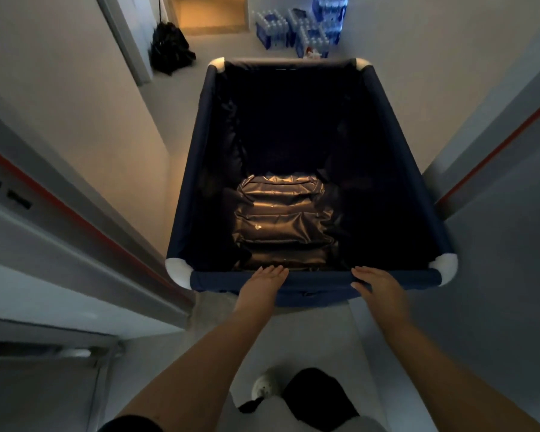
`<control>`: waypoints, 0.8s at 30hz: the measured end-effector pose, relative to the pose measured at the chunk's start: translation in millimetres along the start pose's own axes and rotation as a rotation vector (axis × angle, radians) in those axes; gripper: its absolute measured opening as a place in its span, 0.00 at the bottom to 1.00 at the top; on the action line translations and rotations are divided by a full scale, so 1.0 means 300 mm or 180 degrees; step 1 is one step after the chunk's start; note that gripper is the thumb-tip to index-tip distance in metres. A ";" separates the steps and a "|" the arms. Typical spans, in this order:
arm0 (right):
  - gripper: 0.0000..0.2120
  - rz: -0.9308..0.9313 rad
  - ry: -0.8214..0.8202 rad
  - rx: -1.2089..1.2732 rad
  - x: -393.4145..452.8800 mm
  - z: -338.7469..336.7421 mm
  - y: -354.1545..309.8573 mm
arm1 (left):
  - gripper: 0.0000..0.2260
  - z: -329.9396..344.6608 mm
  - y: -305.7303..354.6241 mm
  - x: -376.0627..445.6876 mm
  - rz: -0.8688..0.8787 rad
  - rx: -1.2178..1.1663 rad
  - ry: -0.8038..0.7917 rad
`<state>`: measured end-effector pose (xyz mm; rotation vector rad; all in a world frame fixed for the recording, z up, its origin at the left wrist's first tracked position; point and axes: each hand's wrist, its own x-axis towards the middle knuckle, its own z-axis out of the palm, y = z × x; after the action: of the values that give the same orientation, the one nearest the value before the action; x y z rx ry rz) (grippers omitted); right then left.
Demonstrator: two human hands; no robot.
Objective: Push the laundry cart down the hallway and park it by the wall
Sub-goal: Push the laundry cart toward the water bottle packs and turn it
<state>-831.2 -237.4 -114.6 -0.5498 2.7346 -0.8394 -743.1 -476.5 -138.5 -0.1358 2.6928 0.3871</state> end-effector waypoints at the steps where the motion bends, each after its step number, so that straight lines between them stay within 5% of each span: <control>1: 0.15 -0.0009 -0.0019 -0.0004 0.039 -0.004 -0.006 | 0.29 -0.020 -0.011 0.031 0.0000 0.0012 -0.0018; 8: 0.15 -0.0071 -0.0079 0.0036 0.323 -0.016 -0.030 | 0.30 -0.131 -0.125 0.254 0.0014 -0.0002 0.0153; 17: 0.15 -0.0194 -0.0132 -0.0081 0.714 -0.042 -0.067 | 0.31 -0.395 -0.217 0.568 -0.0113 0.0127 -0.0290; 24: 0.15 -0.0383 -0.0039 -0.0164 1.045 -0.060 -0.093 | 0.28 -0.604 -0.277 0.765 -0.0114 -0.0023 0.0053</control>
<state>-1112.3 -380.2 -117.0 -0.7337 2.7414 -0.7918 -1009.2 -616.8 -95.8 -0.1898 2.7017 0.3864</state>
